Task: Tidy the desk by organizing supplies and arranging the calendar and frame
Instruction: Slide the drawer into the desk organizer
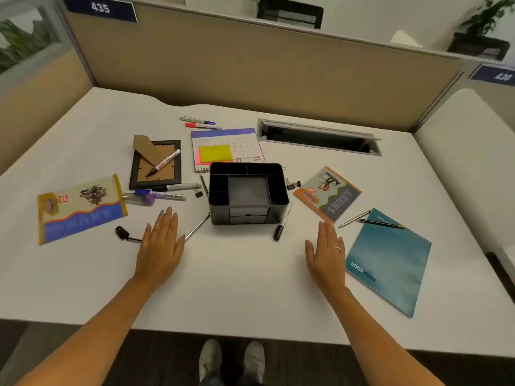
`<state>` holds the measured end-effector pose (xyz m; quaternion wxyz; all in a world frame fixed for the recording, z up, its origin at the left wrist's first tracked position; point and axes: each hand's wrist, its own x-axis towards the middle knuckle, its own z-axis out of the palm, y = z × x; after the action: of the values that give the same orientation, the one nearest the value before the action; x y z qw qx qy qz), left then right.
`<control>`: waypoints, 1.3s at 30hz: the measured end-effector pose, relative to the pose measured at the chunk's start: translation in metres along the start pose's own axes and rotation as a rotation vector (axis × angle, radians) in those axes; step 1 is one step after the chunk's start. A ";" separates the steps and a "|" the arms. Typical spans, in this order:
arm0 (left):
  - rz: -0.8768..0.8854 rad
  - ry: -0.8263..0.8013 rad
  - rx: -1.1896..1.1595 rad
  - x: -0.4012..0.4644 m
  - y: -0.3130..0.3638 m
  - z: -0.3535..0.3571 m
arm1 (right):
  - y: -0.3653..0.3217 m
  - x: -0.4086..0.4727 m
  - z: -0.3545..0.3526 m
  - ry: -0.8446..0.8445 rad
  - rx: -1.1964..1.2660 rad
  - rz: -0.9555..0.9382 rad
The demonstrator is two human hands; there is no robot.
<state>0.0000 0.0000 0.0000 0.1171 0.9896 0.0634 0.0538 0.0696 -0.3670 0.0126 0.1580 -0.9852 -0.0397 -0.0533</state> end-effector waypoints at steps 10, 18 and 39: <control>-0.028 -0.058 -0.001 -0.018 0.011 0.024 | -0.003 -0.039 0.038 -0.162 0.010 0.009; -0.044 -0.079 -0.011 -0.017 0.008 0.026 | -0.004 -0.040 0.041 -0.127 -0.029 -0.014; 0.022 -0.100 0.001 0.002 0.000 0.031 | -0.086 0.044 0.055 0.020 0.293 0.500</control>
<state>0.0063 -0.0071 -0.0299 0.1191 0.9918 0.0468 0.0053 0.1104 -0.2658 -0.0078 0.3073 -0.9305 0.1986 -0.0159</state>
